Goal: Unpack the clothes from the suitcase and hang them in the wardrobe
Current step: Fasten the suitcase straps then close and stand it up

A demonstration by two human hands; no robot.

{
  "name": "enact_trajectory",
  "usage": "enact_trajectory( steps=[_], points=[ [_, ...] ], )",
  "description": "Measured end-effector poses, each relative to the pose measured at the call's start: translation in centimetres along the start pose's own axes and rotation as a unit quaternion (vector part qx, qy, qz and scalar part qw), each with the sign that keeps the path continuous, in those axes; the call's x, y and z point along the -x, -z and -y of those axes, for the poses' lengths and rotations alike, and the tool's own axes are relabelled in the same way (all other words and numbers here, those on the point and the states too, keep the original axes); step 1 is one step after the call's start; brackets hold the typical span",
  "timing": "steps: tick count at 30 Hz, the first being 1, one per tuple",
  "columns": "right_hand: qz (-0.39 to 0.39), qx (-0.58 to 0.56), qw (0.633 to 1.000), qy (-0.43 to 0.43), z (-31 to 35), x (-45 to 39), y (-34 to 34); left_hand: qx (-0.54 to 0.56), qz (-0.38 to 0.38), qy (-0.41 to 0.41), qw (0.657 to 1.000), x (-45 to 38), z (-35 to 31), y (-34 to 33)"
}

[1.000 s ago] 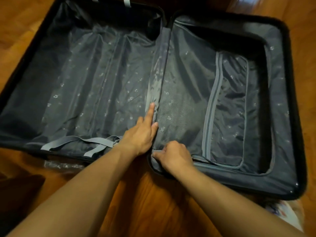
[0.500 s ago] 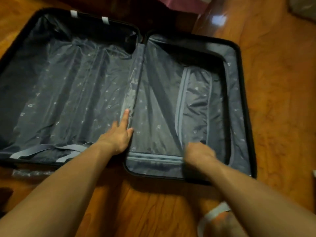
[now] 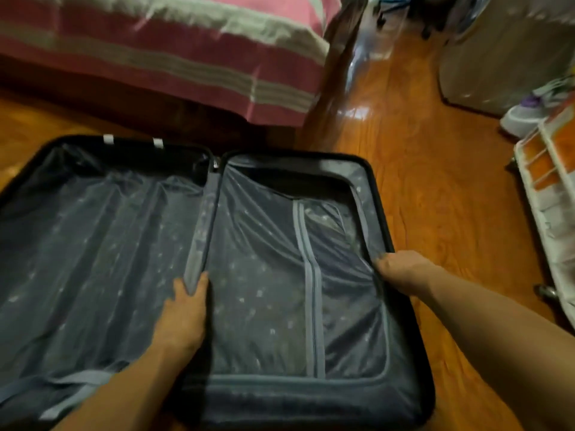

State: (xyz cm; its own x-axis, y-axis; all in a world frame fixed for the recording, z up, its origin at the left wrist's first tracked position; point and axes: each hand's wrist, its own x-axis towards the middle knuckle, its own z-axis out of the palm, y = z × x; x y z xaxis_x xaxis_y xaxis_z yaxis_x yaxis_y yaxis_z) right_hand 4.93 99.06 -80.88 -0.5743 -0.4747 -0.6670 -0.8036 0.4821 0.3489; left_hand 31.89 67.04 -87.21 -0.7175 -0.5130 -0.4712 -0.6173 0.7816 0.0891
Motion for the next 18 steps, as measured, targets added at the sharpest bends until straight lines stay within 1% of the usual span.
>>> enact_trajectory(
  steps=[2, 4, 5, 6, 7, 8, 10, 12, 14, 16, 18],
  points=[
    [-0.052, -0.007, 0.998, -0.024, -2.0, -2.3, 1.5, 0.052, 0.027, 0.04, 0.997, -1.0, -0.3, 1.2],
    [-0.11, -0.022, 0.992, -0.055, -3.8, -4.8, 3.5, 0.088, 0.078, 0.083, 0.99, -3.3, 0.2, 1.8],
    [-0.14, -0.045, 0.986, -0.076, -4.5, -6.0, 4.4, 0.105, 0.109, 0.104, 0.983, -4.6, 0.3, 2.3],
    [-0.165, -0.076, 0.978, -0.104, -5.2, -7.4, 5.0, 0.132, 0.118, 0.125, 0.976, -6.0, 0.1, 2.9],
    [-0.185, -0.117, 0.967, -0.131, -5.6, -8.8, 5.8, 0.167, 0.099, 0.141, 0.971, -7.5, 0.0, 3.4],
    [-0.202, -0.162, 0.953, -0.16, -6.0, -10.3, 6.4, 0.201, 0.063, 0.146, 0.967, -8.7, -0.5, 3.8],
    [-0.234, -0.253, 0.914, -0.214, -6.4, -13.3, 7.9, 0.24, 0.004, 0.131, 0.962, -9.8, -1.7, 4.2],
    [-0.262, -0.307, 0.88, -0.249, -7.1, -16.9, 9.0, 0.255, 0.001, 0.113, 0.96, -9.9, -2.5, 3.9],
    [-0.29, -0.316, 0.866, -0.256, -7.5, -20.0, 10.3, 0.244, 0.006, 0.108, 0.964, -10.1, -2.6, 3.2],
    [-0.332, -0.291, 0.869, -0.223, -7.4, -23.1, 12.1, 0.233, 0.01, 0.11, 0.966, -10.5, -2.7, 3.3],
    [-0.352, -0.272, 0.879, -0.17, -6.2, -25.8, 13.8, 0.226, 0.019, 0.116, 0.967, -10.6, -2.5, 3.5]
  ],
)
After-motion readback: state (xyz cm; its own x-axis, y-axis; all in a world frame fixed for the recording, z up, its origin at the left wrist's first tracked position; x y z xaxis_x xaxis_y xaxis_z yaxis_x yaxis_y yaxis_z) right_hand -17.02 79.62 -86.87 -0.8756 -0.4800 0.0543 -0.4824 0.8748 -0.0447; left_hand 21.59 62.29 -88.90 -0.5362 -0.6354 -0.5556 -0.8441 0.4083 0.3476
